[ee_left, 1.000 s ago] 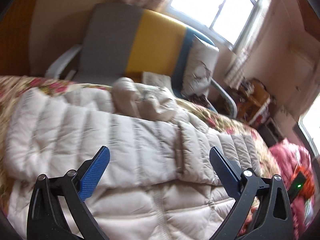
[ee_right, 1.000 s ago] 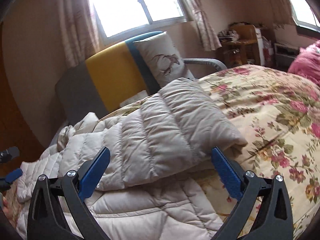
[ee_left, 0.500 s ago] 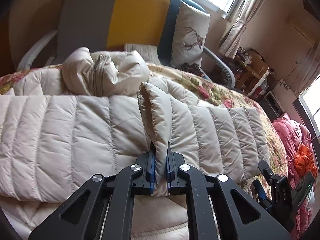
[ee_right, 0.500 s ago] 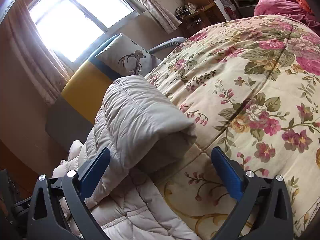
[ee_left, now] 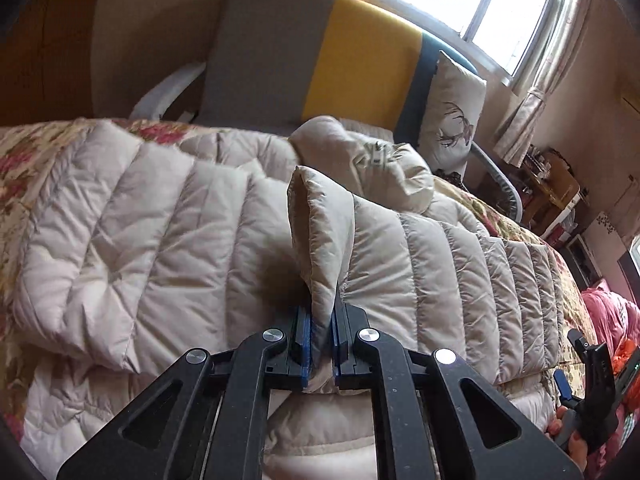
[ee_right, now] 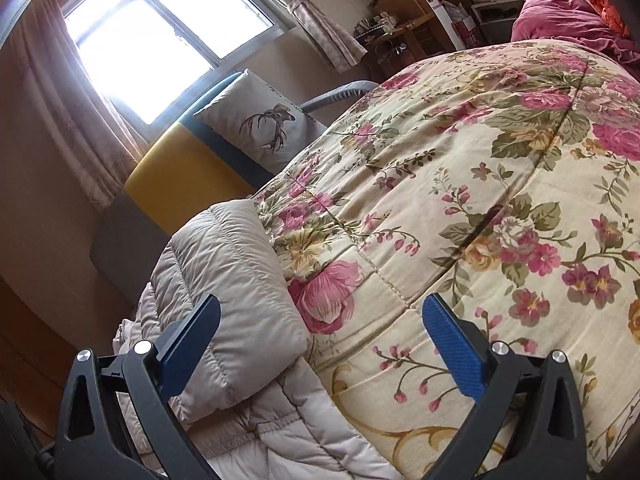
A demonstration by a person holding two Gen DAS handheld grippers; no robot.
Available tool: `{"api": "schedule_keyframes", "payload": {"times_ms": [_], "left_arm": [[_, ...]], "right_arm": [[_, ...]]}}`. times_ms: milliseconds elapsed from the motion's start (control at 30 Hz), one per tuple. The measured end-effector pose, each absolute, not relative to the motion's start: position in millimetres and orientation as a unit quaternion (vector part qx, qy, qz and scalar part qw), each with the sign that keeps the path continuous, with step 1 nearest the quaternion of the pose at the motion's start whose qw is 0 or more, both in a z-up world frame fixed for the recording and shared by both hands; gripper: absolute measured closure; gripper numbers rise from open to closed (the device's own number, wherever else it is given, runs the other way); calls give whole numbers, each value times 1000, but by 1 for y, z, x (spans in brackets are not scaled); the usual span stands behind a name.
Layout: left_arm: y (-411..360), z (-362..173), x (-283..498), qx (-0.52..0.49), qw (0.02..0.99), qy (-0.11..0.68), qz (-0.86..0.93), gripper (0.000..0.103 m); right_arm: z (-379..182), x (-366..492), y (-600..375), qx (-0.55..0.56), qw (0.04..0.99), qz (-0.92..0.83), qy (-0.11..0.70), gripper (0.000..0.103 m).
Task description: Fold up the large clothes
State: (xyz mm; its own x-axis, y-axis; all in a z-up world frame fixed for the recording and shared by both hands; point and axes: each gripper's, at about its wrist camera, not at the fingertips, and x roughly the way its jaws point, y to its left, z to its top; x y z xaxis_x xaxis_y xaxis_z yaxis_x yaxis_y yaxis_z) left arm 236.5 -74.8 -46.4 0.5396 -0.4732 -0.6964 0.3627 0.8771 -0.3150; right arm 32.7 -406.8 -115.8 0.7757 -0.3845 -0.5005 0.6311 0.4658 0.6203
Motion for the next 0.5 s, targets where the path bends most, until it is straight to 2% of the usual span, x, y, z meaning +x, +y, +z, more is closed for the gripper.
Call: {"api": "schedule_keyframes", "payload": {"times_ms": [133, 333, 433, 500], "left_arm": [[-63, -61, 237, -106, 867, 417, -253, 96], [-65, -67, 229, -91, 872, 406, -258, 96], [-67, -71, 230, -91, 871, 408, -258, 94], [-69, -73, 233, -92, 870, 409, -259, 93]], "right_arm": [[-104, 47, -402, 383, 843, -322, 196, 2], [-67, 101, -399, 264, 887, -289, 244, 2], [-68, 136, -412, 211, 884, -311, 278, 2], [-81, 151, -428, 217, 872, -317, 303, 2]]}}
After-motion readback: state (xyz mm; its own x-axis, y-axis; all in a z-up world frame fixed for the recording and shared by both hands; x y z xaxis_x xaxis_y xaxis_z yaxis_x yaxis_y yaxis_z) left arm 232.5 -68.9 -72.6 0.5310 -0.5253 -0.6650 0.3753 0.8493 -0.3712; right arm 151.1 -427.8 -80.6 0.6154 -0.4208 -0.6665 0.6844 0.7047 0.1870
